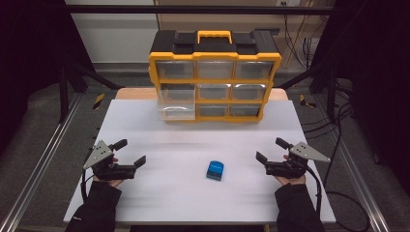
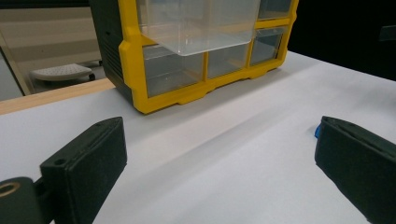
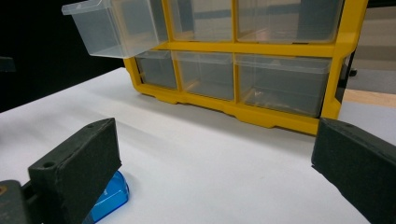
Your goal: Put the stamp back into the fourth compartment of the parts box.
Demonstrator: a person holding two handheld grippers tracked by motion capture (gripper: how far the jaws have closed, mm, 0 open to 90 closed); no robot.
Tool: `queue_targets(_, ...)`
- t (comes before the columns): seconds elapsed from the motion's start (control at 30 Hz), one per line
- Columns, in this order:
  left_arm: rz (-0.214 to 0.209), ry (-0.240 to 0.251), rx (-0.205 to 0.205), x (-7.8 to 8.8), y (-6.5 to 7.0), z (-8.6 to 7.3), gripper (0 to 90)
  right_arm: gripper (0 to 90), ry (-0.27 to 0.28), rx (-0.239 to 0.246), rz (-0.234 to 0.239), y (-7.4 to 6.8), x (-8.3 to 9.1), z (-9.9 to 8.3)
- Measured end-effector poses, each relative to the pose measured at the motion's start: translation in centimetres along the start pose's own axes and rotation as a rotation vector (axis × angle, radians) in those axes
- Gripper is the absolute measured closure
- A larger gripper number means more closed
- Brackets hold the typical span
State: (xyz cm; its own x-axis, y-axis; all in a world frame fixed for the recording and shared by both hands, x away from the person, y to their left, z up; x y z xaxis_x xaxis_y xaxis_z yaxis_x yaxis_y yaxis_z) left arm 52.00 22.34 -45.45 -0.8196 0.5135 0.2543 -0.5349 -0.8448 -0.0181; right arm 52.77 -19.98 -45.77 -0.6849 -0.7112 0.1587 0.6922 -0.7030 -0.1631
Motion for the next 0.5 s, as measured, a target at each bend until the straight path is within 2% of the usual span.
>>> queue_targets(0.23, 0.002, -0.002, 0.001, -0.1, 0.3, 0.1, 2.1, 1.3, -0.008, 0.001, 0.005, 0.0, 0.0, -0.1)
queue_targets(0.5, -0.014, -0.011, -0.001, -0.2, 1.2, 0.5, 2.1, 1.3, -0.019, 0.016, 0.002, -0.1, -0.2, -0.3)
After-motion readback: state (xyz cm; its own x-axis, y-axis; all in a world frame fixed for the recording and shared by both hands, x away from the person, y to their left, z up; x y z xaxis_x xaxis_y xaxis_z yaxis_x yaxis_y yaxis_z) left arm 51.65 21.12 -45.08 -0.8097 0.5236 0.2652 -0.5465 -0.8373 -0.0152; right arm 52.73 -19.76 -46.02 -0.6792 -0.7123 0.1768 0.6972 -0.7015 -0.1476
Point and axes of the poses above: each handheld gripper's, and its own axes: x roughly backward along the jaws, z roughly out of its top, y roughly to its right, the point moved 10 cm from there along -x, roughly forward along the jaws, and after that the axes turned 9 degrees about z, right-handed, at the moved point
